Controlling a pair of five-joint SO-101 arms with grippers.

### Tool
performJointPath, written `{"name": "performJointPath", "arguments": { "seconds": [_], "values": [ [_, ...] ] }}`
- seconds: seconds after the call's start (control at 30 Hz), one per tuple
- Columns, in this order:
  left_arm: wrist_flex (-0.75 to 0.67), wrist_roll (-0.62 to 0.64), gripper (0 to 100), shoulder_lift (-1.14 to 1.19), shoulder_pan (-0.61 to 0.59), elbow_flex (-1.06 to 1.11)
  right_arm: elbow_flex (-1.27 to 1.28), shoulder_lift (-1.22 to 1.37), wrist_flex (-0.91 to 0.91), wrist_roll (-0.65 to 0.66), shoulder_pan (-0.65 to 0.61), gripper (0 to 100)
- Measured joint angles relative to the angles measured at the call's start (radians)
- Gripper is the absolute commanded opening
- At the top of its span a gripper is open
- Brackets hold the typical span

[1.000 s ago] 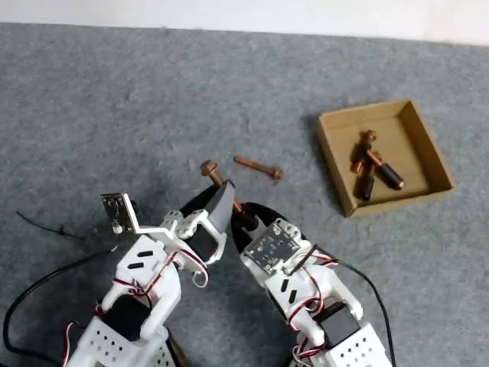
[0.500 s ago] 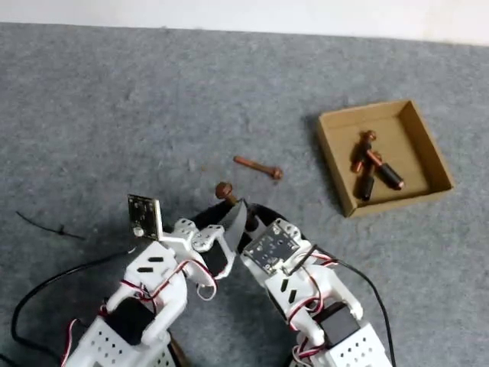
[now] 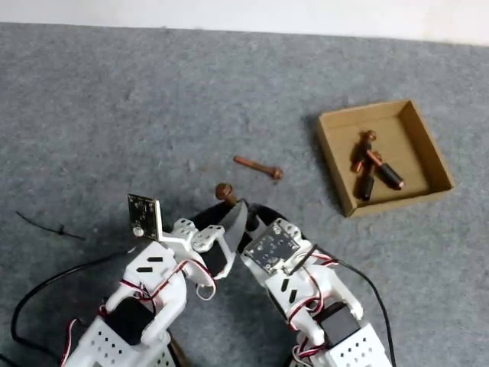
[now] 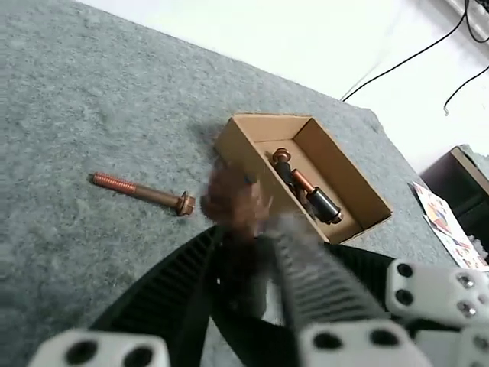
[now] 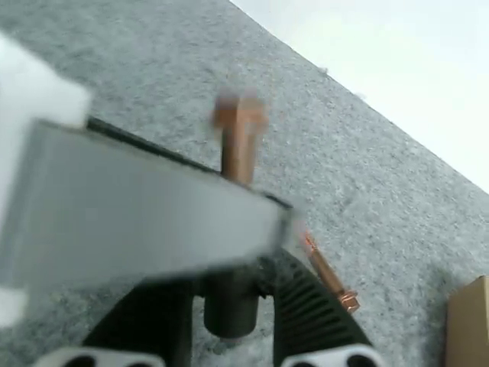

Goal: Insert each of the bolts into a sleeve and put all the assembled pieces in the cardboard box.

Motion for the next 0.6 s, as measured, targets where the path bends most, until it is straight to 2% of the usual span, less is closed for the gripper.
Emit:
{"name": "performJointPath", "arguments": {
  "seconds": [0.07, 0.4, 0.6],
  "values": [
    [0.018, -0.005, 32, 0.0, 0.0, 0.0, 0.0, 0.0, 0.0, 0.0, 0.002, 0.5],
    [0.031, -0.005, 31, 0.0, 0.0, 0.0, 0.0, 0.0, 0.002, 0.0, 0.068, 0.5],
    [0.002, 0.118, 31, 0.0, -0.157, 0.0, 0.0, 0.0, 0.002, 0.0, 0.071, 0.5]
  ]
}}
